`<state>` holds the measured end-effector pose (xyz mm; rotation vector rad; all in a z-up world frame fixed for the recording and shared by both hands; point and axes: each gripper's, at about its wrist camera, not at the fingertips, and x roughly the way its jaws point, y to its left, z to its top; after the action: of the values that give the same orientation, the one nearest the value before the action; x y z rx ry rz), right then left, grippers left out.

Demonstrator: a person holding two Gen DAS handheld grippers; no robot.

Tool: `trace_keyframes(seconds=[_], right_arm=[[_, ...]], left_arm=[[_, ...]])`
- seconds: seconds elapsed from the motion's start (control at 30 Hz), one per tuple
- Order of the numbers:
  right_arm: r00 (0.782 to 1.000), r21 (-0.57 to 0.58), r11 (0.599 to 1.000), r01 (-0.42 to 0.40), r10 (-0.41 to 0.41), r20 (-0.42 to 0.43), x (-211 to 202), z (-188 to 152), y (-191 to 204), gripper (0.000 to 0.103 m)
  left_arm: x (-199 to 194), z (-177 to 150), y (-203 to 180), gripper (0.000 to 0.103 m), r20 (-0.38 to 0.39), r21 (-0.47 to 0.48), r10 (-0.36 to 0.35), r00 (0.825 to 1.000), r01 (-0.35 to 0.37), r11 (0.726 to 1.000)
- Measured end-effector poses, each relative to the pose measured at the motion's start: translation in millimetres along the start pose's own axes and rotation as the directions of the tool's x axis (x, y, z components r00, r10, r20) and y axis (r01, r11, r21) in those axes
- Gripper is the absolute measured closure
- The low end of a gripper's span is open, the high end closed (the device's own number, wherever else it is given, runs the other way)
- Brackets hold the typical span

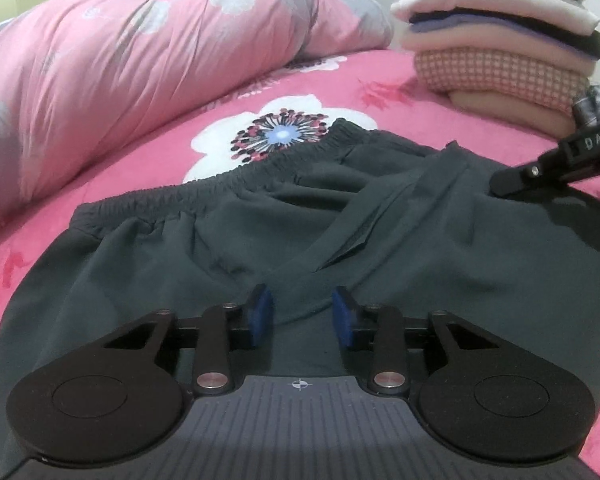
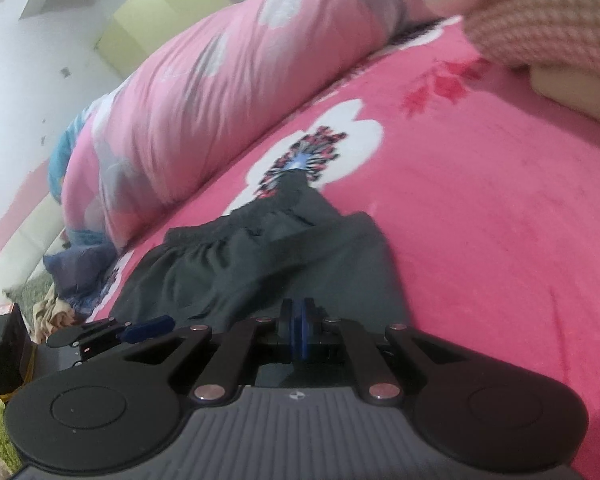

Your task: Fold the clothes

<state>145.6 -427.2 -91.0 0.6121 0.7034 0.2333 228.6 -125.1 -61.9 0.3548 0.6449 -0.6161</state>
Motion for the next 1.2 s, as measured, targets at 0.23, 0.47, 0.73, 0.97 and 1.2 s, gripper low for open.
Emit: trace_keyframes(seconds=[0.23, 0.47, 0.73, 0.97, 1.2], right_arm=[[0.998, 0.026, 1.000, -0.018, 0.016, 0.052, 0.5, -11.2, -10.3, 0.101], [0.998, -0.028, 1.000, 0.003, -0.001, 0.059, -3.4, -6.9, 0.8, 0.100], [0.989, -0.083, 0.985, 0.149, -0.147, 0.030, 12.9, 4.9, 9.6, 0.102], [0.982, -0.080, 0.988, 0.132, -0.119, 0.148, -33.3, -2.1, 50.0, 0.100], [0.996, -0.431, 0.902, 0.000, 0.039, 0.081, -63.6, -60.0, 159.8, 0.099]], left_arm=[[-3.8, -5.3, 9.6, 0.103, 0.025, -0.061, 0.108, 0.994, -0.106, 0.992], [-9.2, -9.1, 43.8, 0.102, 0.017, -0.262, 0.122, 0.992, -0.113, 0.958], [-74.2, -21.2, 69.2, 0.084, 0.071, -0.428, 0.142, 0.987, -0.098, 0.898], [-170.5, -59.4, 100.4, 0.050, 0.130, -0.621, 0.201, 0.971, -0.078, 0.780], [-260.8, -108.1, 124.9, 0.035, 0.116, -0.691, 0.343, 0.932, -0.172, 0.702]])
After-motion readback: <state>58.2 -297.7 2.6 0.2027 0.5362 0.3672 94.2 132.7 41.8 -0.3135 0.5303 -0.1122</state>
